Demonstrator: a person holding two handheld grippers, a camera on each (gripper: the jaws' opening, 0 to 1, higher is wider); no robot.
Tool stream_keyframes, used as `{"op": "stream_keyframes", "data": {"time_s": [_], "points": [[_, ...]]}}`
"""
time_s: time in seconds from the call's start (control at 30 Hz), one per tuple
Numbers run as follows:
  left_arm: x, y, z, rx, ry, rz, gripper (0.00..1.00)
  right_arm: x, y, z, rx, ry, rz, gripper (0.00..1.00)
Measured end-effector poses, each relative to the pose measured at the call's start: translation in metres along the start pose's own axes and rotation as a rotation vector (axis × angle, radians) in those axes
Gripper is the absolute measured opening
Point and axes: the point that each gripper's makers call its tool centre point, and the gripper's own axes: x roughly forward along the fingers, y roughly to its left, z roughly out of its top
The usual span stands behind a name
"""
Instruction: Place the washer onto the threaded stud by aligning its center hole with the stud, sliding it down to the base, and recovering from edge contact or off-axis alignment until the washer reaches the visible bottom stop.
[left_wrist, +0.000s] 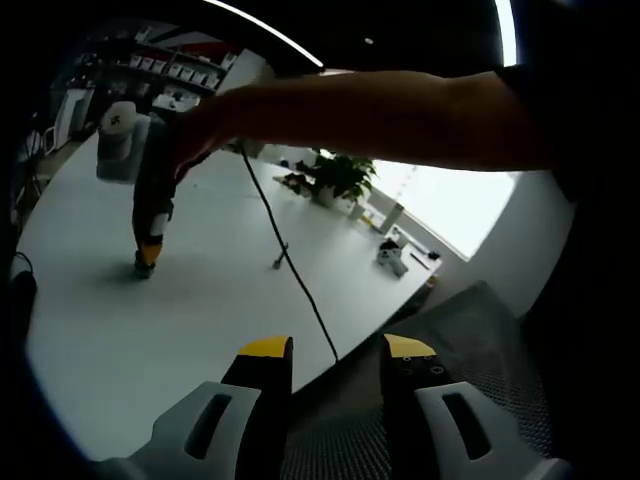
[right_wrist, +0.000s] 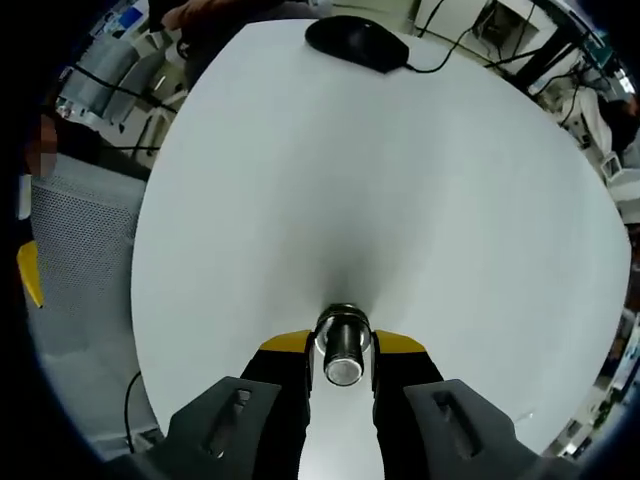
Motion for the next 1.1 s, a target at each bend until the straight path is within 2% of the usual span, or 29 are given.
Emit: {"op": "stream_keyframes", "data": {"time_s": [0.2, 0.4, 0.47, 0.53, 0.6, 0.67, 0.77, 0.83, 0.87, 0.93, 0.97, 1.03, 1.07, 1.1], "points": [[0.0, -0.001, 0.0, 0.006, -0.004, -0.003, 0.32, 0.01, -0.001, -0.003, 0.006, 0.011, -0.001, 0.22], [-0.001, 0.001, 0.001, 0.003, -0.012, 0.01, 0.32, 0.01, -0.003, -0.003, 0.031, -0.004, -0.001, 0.23], [-0.001, 0.002, 0.002, 0.003, -0.017, 0.015, 0.32, 0.01, 0.0, -0.005, 0.016, -0.005, 0.013, 0.24], [0.0, 0.001, 0.004, 0.003, -0.032, 0.016, 0.32, 0.007, -0.001, -0.007, -0.001, -0.009, -0.021, 0.26], [0.0, 0.002, 0.006, 0.012, -0.04, 0.026, 0.32, -0.001, -0.004, -0.008, 0.03, -0.05, -0.069, 0.32], [0.001, 0.002, 0.009, 0.006, -0.056, 0.035, 0.32, -0.014, -0.002, -0.007, 0.051, -0.12, -0.101, 0.41], [0.006, -0.004, 0.01, 0.008, -0.067, 0.04, 0.32, -0.042, 0.004, -0.012, 0.113, -0.229, -0.186, 0.51], [0.009, -0.006, 0.009, 0.035, -0.052, 0.047, 0.31, -0.06, 0.009, -0.016, 0.131, -0.291, -0.231, 0.51], [0.006, -0.001, 0.008, 0.02, -0.049, 0.058, 0.31, -0.073, 0.017, -0.022, 0.158, -0.337, -0.257, 0.52], [0.001, 0.004, 0.012, -0.02, -0.09, 0.074, 0.32, -0.095, 0.031, -0.033, 0.198, -0.407, -0.302, 0.54], [-0.003, 0.007, 0.015, -0.015, -0.113, 0.082, 0.33, -0.103, 0.036, -0.039, 0.211, -0.432, -0.321, 0.56], [-0.007, 0.009, 0.015, -0.021, -0.128, 0.084, 0.34, -0.122, 0.045, -0.051, 0.235, -0.493, -0.381, 0.56], [-0.008, 0.011, 0.015, -0.034, -0.131, 0.09, 0.34, -0.137, 0.051, -0.06, 0.259, -0.545, -0.422, 0.56], [-0.009, 0.014, 0.015, -0.056, -0.137, 0.107, 0.34, -0.146, 0.059, -0.067, 0.289, -0.578, -0.429, 0.56]]}}
